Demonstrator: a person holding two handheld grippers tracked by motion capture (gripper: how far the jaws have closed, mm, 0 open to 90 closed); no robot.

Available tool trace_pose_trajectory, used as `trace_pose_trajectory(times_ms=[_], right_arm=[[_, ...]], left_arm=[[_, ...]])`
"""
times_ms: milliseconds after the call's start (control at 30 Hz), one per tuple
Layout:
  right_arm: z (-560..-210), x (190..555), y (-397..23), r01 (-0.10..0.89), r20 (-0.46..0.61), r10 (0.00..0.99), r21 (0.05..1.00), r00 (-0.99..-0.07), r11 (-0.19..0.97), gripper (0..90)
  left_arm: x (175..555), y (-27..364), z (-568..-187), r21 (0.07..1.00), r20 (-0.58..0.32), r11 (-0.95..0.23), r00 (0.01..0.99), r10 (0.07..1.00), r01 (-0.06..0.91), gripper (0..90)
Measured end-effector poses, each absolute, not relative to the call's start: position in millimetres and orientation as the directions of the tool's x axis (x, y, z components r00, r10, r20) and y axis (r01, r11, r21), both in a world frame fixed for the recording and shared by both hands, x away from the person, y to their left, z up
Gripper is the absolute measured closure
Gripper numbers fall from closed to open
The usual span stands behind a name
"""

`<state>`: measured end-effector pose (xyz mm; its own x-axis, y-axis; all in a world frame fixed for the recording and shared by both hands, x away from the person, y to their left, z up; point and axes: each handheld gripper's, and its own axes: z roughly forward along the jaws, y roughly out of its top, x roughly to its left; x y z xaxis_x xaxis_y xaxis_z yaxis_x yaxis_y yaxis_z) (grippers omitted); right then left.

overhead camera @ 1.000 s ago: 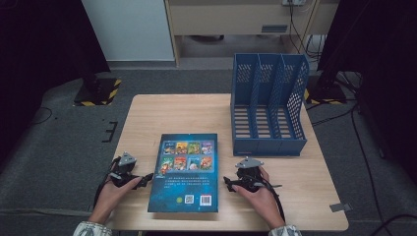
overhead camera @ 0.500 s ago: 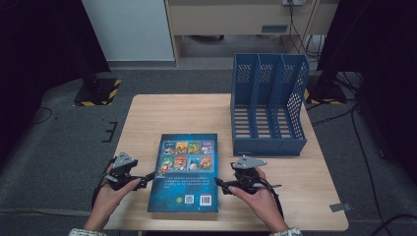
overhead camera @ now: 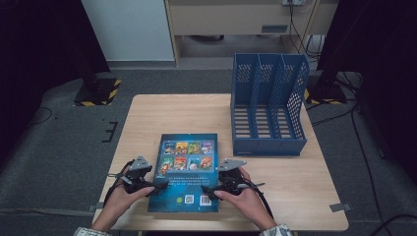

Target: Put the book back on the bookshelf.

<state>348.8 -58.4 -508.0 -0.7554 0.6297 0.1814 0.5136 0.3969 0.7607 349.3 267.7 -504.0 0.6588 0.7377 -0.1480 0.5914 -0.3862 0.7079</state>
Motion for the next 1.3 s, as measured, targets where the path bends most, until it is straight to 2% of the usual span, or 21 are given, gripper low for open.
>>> trace_pose_trajectory(times_ms=[300, 567, 1033, 1300], right_arm=[[-515.9, 360.7, -57.0, 0.582, 0.288, 0.618, 0.736, -0.731, 0.346, 5.2], [-518.1, 371.7, -50.8, 0.627, 0.347, 0.608, 0.703, -0.714, 0.335, 5.8], [-504.9, 373.3, -48.6, 0.597, 0.306, 0.616, 0.726, -0.726, 0.343, 11.8], [-491.8, 372.9, -44.3, 0.575, 0.271, 0.617, 0.731, -0.739, 0.367, 12.4]], left_arm=[[356.7, 267.4, -510.5, 0.693, -0.238, -0.357, 0.667, 0.706, 0.626, 0.0], [364.1, 265.9, -510.1, 0.697, -0.228, -0.361, 0.669, 0.707, 0.619, 0.0], [362.8, 270.6, -503.5, 0.705, -0.239, -0.335, 0.655, 0.717, 0.625, 5.6], [360.0, 270.7, -493.1, 0.728, -0.219, -0.328, 0.657, 0.722, 0.602, 7.6]])
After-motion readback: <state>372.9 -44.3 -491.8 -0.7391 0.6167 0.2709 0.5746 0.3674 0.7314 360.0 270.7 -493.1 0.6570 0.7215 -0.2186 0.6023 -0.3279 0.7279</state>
